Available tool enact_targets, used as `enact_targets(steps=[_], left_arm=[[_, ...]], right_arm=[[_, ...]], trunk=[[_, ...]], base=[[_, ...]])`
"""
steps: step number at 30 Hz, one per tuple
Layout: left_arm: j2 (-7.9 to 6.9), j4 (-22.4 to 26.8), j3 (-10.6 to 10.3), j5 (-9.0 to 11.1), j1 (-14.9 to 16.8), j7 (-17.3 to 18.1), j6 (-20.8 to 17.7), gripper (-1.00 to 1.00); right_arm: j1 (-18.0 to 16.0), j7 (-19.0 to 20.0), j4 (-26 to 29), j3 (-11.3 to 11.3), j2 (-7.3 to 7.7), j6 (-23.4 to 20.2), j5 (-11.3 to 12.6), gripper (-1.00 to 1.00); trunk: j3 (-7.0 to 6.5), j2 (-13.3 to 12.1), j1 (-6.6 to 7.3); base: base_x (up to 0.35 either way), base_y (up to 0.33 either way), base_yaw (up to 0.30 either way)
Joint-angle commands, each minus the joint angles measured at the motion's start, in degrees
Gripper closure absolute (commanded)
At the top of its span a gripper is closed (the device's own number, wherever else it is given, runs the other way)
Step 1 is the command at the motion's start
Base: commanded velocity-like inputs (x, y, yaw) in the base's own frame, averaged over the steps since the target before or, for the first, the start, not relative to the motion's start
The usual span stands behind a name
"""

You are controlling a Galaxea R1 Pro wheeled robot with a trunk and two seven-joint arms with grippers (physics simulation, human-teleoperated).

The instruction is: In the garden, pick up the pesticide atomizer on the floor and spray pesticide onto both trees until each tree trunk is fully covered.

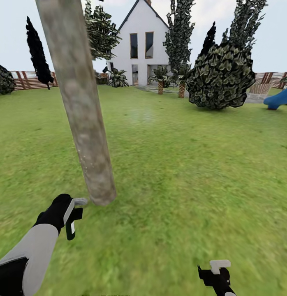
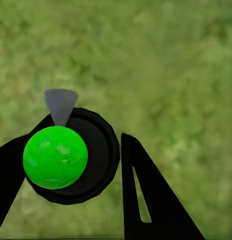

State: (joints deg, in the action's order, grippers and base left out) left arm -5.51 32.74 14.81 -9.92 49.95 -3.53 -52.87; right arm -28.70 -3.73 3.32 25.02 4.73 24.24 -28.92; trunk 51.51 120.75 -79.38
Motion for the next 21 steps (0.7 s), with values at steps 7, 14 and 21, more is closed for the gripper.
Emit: enact_targets(steps=[7,14,21], left_arm=[[2.03,0.5,0.0,2.5,0.5,0.3,-0.4,1.0],[2.16,5.2,-2.2,3.4,0.9,0.2,-1.0,1.0],[2.79,5.1,-2.8,3.7,1.8,0.2,-4.0,1.0]], right_arm=[[0.0,-0.3,0.0,0.3,0.09,0.2,-0.6,-1.0],[0.0,-0.3,0.0,0.4,0.1,0.2,-0.6,-1.0],[0.0,-0.3,0.1,0.4,0.1,0.2,-0.6,-1.0]], trunk=[[0.05,0.0,0.01],[0.05,0.0,0.01],[0.05,0.0,0.01]], base=[[0.066,-0.188,0.277],[0.09,-0.006,0.274],[0.31,-0.036,0.06]])
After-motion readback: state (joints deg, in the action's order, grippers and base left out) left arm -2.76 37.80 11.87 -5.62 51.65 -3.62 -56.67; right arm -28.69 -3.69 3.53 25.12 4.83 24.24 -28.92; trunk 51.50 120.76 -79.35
